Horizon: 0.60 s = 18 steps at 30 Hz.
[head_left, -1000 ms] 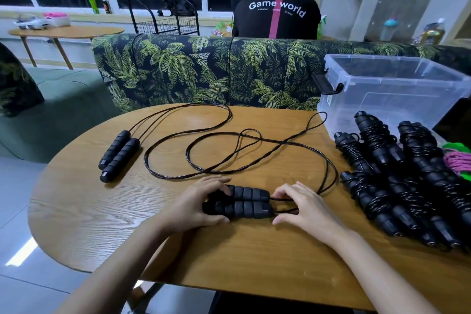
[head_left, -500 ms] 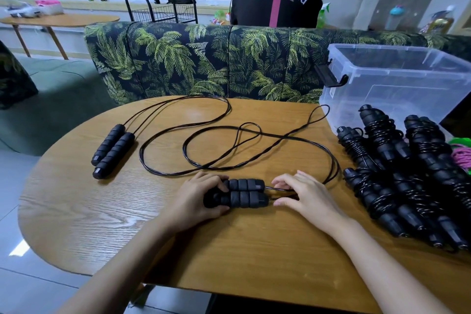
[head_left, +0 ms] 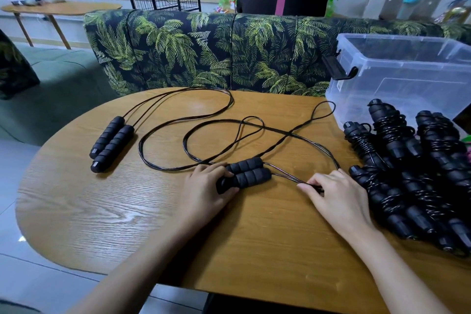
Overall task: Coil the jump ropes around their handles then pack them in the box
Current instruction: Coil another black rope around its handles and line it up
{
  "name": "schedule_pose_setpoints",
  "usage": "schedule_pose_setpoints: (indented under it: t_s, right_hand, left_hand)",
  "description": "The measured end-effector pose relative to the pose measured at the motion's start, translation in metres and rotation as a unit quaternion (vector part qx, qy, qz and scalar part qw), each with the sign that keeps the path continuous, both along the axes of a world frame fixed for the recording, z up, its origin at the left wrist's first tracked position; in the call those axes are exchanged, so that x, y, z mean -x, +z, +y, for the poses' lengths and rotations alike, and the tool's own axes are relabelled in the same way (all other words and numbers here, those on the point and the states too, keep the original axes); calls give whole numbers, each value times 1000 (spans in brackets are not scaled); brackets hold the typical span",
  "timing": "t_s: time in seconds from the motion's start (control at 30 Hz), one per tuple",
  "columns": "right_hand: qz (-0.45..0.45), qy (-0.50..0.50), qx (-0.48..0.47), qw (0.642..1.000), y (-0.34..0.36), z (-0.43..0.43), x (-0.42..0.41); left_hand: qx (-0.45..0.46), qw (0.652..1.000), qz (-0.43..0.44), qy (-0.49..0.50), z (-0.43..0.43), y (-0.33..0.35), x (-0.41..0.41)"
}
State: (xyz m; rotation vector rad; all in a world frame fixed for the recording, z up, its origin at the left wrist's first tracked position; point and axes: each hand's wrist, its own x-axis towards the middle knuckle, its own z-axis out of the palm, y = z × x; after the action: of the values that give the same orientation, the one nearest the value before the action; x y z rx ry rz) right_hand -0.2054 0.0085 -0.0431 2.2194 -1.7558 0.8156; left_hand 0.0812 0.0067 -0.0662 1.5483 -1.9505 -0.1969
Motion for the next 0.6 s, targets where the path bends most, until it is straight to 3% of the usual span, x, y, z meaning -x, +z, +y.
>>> schedule_pose_setpoints:
  t_s: [0.13, 0.3, 0.6]
  right_hand:
    - [-17, 3, 33, 999, 8, 16, -13]
    - [-54, 82, 41, 994, -2, 35, -58]
    - [4, 120, 54, 991, -24, 51, -121]
  left_hand:
    - [-2, 999, 10, 46, -10, 2, 25]
    - [-5, 998, -7, 60, -14, 2, 28]
    - [-31, 998, -47, 10, -17, 15, 18]
